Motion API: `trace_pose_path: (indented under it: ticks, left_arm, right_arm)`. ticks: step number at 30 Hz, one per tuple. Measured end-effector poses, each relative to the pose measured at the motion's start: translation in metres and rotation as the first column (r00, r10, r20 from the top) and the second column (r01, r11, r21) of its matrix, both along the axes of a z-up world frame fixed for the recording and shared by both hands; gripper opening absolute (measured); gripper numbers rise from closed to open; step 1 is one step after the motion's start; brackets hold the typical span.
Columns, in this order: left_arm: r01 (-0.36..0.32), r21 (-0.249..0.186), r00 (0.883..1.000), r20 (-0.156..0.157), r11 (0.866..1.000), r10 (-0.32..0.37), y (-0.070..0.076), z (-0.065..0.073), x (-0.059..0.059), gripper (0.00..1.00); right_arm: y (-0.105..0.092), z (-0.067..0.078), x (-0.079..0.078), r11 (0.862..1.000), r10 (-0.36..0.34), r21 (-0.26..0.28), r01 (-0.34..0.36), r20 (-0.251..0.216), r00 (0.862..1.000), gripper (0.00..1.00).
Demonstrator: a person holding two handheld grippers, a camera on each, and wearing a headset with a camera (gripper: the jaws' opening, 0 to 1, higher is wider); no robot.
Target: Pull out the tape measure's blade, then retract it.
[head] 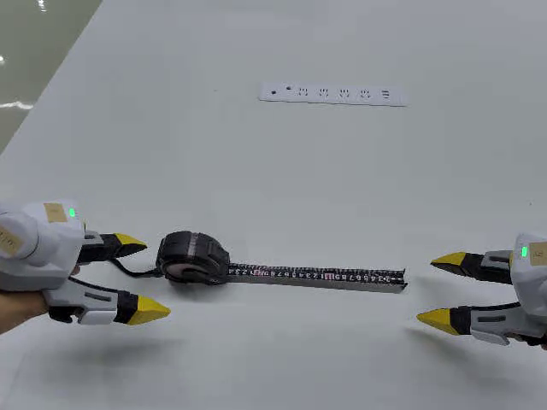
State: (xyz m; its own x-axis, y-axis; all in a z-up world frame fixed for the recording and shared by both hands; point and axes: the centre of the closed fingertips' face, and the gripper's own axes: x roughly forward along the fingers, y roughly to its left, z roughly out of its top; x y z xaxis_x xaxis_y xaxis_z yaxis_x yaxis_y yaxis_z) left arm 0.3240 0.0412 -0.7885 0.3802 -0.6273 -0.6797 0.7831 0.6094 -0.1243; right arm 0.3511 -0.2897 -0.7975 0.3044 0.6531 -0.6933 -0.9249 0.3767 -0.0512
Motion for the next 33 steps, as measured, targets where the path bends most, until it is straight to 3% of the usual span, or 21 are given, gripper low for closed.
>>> trace_pose_path:
  ticks: [7,8,9,12,19,22,27,33]
  left_arm:
    - [-0.135,-0.051,0.990,0.043,0.990,0.138,0.003,0.006,-0.011,0.71]
    - [-0.168,-0.056,0.982,0.076,0.984,0.172,0.004,0.010,-0.010,0.71]
    - [-0.173,-0.061,0.982,0.072,0.983,0.177,0.004,0.011,-0.013,0.71]
    - [-0.253,-0.100,0.962,0.081,0.962,0.261,0.003,0.020,-0.015,0.71]
    - [-0.272,-0.106,0.956,0.084,0.956,0.281,-0.007,0.028,-0.030,0.75]
    - [-0.265,-0.112,0.956,0.097,0.958,0.276,-0.014,0.032,-0.033,0.79]
    - [-0.289,-0.135,0.947,0.104,0.948,0.303,-0.021,0.034,-0.034,0.84]
    - [-0.303,-0.121,0.944,0.099,0.945,0.316,-0.022,0.036,-0.033,0.92]
  right_arm:
    - [0.001,0.007,-0.007,0.994,-0.102,0.041,0.102,-0.006,0.995,0.56]
    - [0.002,0.010,-0.009,0.992,-0.115,0.052,0.116,-0.007,0.993,0.57]
    - [0.003,0.011,-0.010,0.991,-0.121,0.058,0.121,-0.006,0.993,0.58]
    - [0.004,0.015,-0.014,0.988,-0.141,0.069,0.140,0.009,0.990,0.61]
    - [0.006,0.023,-0.021,0.972,-0.217,0.100,0.215,0.016,0.976,0.68]
    - [0.004,0.028,-0.023,0.955,-0.275,0.116,0.272,0.013,0.961,0.73]
    - [0.005,0.028,-0.035,0.949,-0.302,0.097,0.299,0.021,0.953,0.78]
    - [0.013,0.032,-0.043,0.922,-0.369,0.122,0.368,-0.016,0.929,0.84]
